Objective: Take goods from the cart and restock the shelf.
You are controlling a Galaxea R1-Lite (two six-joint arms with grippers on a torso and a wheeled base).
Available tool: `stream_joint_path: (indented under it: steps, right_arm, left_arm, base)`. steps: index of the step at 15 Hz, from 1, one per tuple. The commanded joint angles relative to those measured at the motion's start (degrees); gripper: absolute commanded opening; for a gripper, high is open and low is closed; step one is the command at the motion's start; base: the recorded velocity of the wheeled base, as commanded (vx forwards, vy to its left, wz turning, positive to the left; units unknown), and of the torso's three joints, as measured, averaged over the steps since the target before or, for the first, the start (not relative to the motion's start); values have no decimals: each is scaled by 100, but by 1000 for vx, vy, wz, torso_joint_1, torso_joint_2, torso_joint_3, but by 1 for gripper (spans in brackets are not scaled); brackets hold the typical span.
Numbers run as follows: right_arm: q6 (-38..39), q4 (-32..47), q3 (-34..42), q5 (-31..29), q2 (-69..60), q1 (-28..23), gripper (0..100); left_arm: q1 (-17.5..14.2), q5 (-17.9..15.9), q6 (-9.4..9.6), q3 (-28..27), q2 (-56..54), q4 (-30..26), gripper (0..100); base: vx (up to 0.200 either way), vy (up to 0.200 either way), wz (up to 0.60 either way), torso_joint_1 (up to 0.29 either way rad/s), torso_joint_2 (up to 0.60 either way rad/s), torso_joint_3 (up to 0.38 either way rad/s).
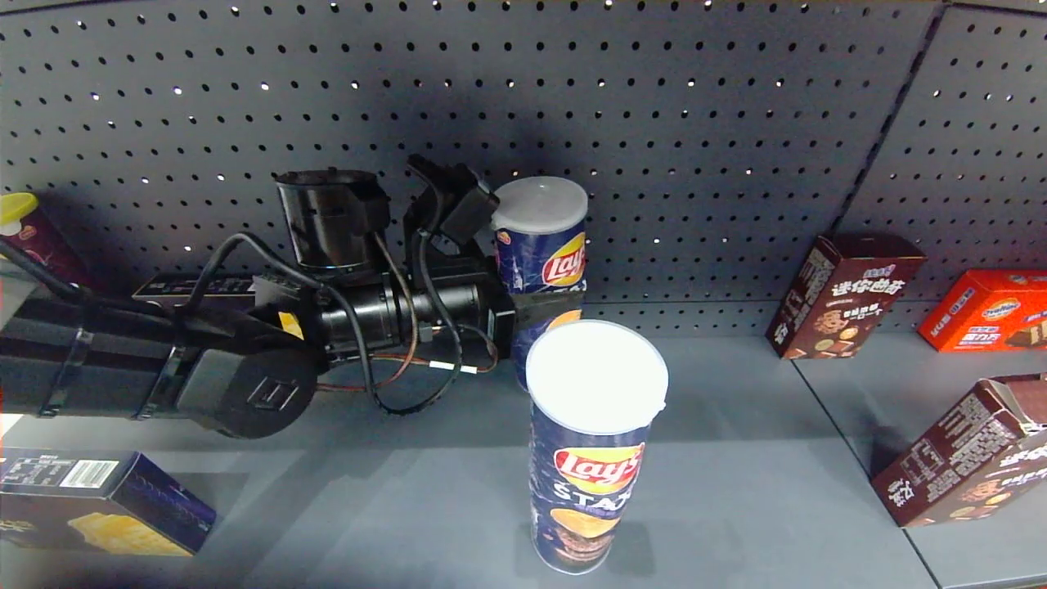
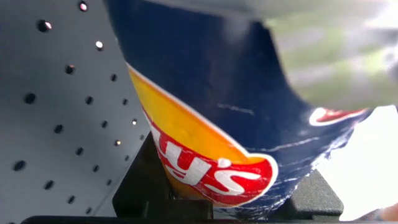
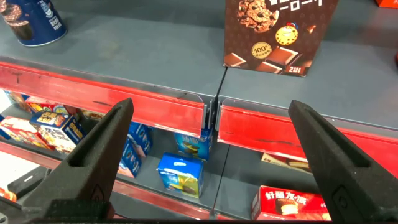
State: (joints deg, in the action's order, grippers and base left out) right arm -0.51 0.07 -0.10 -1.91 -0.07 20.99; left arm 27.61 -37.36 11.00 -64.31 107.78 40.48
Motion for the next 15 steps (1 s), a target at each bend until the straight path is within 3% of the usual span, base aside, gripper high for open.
stream_joint_path:
  steps: [1,6,8,10,15]
  right_arm:
    - [-2,1,1,-2,7,1,100]
    - [-2,1,1,-2,7,1,100]
    - [-2,1,1,-2,7,1,100]
    - [-2,1,1,-2,7,1,100]
    - [-2,1,1,-2,7,1,100]
  left_arm:
    - [-1,1,-1,-47,68,3,0]
    - [-1,-8,-1,-38,50,-6,0]
    - [-37,-52,8,-109,24,-304,0]
    - [-142,-298,17,-328,24,-638,0]
    - [-151,-702,25,-583,68,-691,0]
  base:
    - [0,0,0,0,0,0]
    - [0,0,0,0,0,0]
    - [0,0,0,0,0,0]
    - [0,0,0,0,0,0]
    - [0,0,0,0,0,0]
